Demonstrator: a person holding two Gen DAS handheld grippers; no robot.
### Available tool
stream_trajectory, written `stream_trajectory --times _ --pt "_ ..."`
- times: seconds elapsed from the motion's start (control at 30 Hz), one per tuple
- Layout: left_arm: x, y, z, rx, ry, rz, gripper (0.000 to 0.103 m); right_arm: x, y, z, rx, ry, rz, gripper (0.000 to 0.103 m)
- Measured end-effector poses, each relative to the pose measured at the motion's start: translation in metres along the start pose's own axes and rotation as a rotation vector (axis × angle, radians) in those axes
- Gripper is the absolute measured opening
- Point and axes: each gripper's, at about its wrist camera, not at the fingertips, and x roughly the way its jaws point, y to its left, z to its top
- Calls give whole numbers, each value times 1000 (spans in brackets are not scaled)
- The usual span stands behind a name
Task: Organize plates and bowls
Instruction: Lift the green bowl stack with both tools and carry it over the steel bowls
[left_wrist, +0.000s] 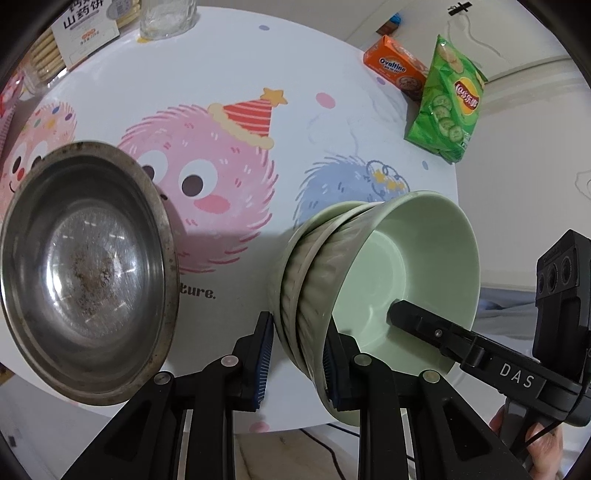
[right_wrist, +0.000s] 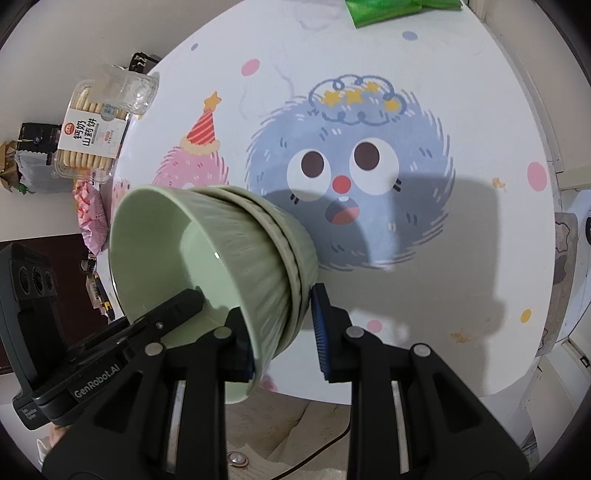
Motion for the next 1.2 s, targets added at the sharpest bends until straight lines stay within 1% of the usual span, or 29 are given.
stream_trajectory --times 0.2,0.37,0.5,0.6,0.8,0.93,1.07,1.2 --pt "-27 -3 6 28 -35 1 24 -18 13 3 -22 -25 2 28" --pt "-51 -1 12 50 -71 -5 24 -34 35 4 -34 -70 6 28" --pt "-71 10 16 65 -94 -4 24 -39 58 3 -50 -93 8 28" --pt "-86 26 16 65 -109 4 24 -37 78 0 -64 -97 13 28" --pt "-115 77 11 30 -135 26 24 -18 123 -7 -102 -74 33 28" --pt "-123 110 9 3 -141 41 24 5 154 -14 -128 -42 33 28" --pt "-119 139 8 -17 -122 55 24 28 171 -20 -130 -11 33 28" --pt "-105 156 9 -27 -90 65 24 53 179 -22 -112 18 19 28"
